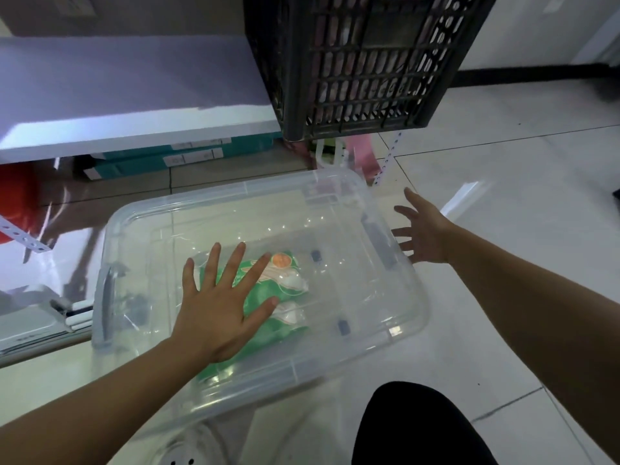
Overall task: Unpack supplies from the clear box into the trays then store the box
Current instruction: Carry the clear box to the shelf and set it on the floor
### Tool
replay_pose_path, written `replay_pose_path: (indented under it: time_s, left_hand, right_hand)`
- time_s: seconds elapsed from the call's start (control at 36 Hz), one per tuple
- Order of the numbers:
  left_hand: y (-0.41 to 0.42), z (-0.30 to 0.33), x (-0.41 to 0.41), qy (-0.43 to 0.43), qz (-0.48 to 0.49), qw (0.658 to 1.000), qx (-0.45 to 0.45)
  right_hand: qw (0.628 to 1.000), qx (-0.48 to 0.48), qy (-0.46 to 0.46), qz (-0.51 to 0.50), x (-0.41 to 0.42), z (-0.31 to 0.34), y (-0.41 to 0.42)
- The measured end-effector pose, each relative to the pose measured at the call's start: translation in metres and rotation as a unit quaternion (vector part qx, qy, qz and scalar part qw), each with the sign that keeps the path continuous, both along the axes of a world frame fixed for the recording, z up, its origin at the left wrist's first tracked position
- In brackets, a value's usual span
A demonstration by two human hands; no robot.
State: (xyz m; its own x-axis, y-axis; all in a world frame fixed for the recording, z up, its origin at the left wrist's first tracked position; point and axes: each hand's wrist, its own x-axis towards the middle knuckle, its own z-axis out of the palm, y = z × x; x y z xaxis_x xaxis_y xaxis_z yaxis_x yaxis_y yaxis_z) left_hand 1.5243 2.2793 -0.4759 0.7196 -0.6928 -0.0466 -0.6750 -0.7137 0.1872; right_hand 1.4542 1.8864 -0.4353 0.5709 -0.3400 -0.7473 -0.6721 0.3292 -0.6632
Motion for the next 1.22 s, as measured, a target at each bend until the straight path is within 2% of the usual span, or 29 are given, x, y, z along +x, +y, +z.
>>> replay_pose_path:
  time_s: [0.22, 0.42, 0.58, 0.75, 0.89, 1.0, 1.11, 1.17, 1.22]
  left_hand:
    - [0.0, -0.007, 0.004, -0.011, 0.0, 1.0, 0.007]
    - [0.0, -0.009, 0.003, -0.018, -0.002, 1.0, 0.0]
    - [0.0, -0.009, 0.004, -0.023, -0.003, 1.0, 0.001]
    - [-0.002, -0.007, 0.003, -0.006, 0.007, 1.0, 0.015]
    - [0.004, 0.025, 0.015, 0.084, -0.015, 0.995, 0.052]
    - [0.039, 0.064, 0.02, 0.138, 0.097, 0.986, -0.008]
    - [0.105, 0.076, 0.005, 0.16, 0.226, 0.951, -0.137]
    - [0.139, 0.068, -0.019, 0.195, 0.309, 0.9, -0.238]
    - [0.167, 0.055, -0.049, 0.263, 0.401, 0.819, -0.314]
  right_hand:
    - [0.992, -0.084, 0.063, 0.076, 0.009, 0.012, 0.001]
    - [0.957, -0.165, 0.138, 0.195, 0.027, 0.034, 0.01]
    - [0.946, -0.195, 0.174, 0.191, 0.041, 0.045, 0.028]
    - [0.924, -0.307, 0.144, 0.174, 0.042, 0.04, 0.044]
    - [0.961, -0.245, 0.084, 0.098, 0.007, 0.044, 0.041]
    - [0.991, -0.132, 0.013, 0.017, -0.047, 0.041, 0.041]
    - [0.997, -0.025, -0.046, -0.058, -0.109, 0.024, 0.057]
    - [0.995, 0.007, -0.058, -0.079, -0.132, 0.013, 0.07]
    - [0.994, 0.012, -0.058, -0.092, -0.147, 0.004, 0.082]
